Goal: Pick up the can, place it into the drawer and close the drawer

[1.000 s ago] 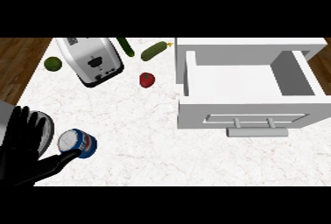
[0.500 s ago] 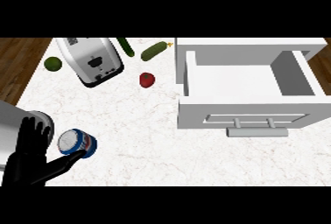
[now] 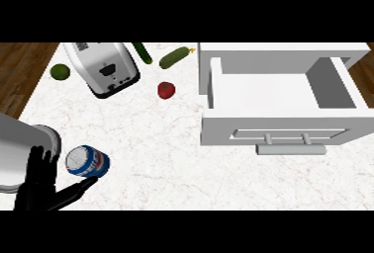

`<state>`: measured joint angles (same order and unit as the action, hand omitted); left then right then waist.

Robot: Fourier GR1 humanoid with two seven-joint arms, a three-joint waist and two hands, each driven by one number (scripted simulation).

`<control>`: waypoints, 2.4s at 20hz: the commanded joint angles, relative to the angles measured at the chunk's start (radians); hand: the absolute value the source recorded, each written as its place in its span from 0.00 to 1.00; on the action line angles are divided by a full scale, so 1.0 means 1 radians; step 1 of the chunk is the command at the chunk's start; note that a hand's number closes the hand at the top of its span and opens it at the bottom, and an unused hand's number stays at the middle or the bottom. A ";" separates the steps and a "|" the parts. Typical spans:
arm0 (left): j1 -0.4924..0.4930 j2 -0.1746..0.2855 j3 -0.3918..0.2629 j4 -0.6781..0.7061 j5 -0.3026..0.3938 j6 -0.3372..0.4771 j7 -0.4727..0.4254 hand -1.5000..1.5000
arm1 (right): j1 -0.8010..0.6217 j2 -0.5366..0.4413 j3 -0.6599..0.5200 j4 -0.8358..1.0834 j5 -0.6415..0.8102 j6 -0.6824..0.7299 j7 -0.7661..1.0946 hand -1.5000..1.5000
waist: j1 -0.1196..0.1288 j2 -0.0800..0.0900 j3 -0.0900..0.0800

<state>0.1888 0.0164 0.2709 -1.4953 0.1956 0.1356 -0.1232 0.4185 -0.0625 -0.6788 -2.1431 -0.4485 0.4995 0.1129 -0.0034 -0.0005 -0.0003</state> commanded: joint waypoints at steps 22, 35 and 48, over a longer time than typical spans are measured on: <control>-0.251 0.044 0.090 0.559 0.122 -0.116 -0.270 0.00 | 0.012 0.026 -0.100 -0.138 -0.140 0.031 0.159 0.00 | -0.004 0.000 0.000; -0.297 0.085 0.056 0.607 0.191 -0.315 -0.311 1.00 | 0.021 0.061 -0.070 -0.126 -0.123 0.042 0.164 0.00 | -0.003 0.000 0.000; -0.429 -0.015 -0.154 0.370 0.172 -0.189 -0.120 1.00 | 0.007 0.027 -0.099 -0.090 -0.126 0.038 0.131 0.00 | 0.002 -0.003 0.001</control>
<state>-0.2479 0.0288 0.1868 -0.9920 0.3527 -0.1098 -0.3167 0.4370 -0.0363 -0.7571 -2.2474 -0.5858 0.5246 0.2574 -0.0066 -0.0017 0.0000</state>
